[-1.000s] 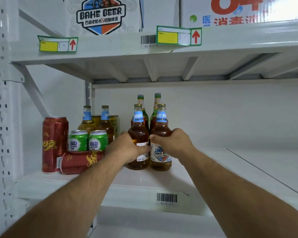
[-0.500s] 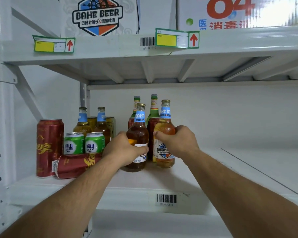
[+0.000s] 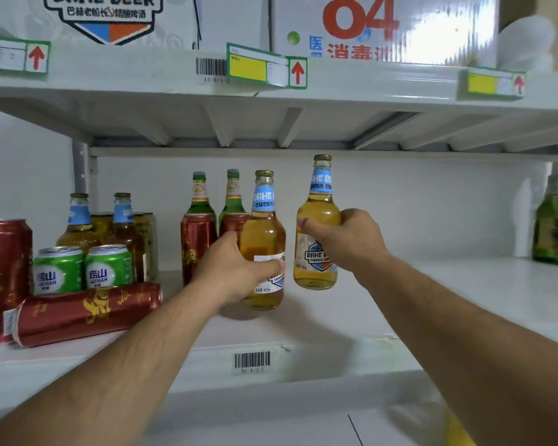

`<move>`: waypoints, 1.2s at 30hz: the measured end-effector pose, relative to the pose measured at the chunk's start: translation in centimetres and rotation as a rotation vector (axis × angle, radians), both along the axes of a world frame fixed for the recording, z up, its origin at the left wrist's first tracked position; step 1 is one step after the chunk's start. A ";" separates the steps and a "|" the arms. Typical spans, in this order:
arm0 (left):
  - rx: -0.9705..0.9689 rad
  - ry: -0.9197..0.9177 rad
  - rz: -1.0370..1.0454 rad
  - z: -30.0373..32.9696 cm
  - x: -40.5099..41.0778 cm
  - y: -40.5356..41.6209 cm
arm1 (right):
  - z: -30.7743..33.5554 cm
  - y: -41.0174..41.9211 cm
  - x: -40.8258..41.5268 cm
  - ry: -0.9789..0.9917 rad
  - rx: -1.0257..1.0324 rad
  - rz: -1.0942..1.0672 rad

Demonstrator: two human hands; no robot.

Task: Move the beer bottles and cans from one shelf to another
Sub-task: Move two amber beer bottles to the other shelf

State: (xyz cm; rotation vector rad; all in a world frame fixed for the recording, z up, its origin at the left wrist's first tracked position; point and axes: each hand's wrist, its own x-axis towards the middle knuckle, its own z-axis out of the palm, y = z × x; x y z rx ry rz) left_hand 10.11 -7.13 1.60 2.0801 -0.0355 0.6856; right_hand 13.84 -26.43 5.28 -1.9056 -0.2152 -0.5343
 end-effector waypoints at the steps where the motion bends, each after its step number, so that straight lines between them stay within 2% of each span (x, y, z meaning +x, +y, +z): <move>1: -0.005 -0.004 -0.017 0.1 0.1 -0.9 | 0.0 -1.0 -0.1 -0.002 0.002 -0.010; 10: 0.030 0.013 -0.115 0.8 0.3 -11.6 | 0.1 -12.8 -1.3 -0.023 0.013 -0.085; 25: -0.042 0.073 -0.289 -0.1 1.2 -36.9 | 0.0 -38.8 -3.2 -0.021 -0.036 -0.230; 36: 0.000 0.086 -0.366 0.1 5.8 -49.4 | -0.8 -50.2 1.4 -0.035 0.008 -0.260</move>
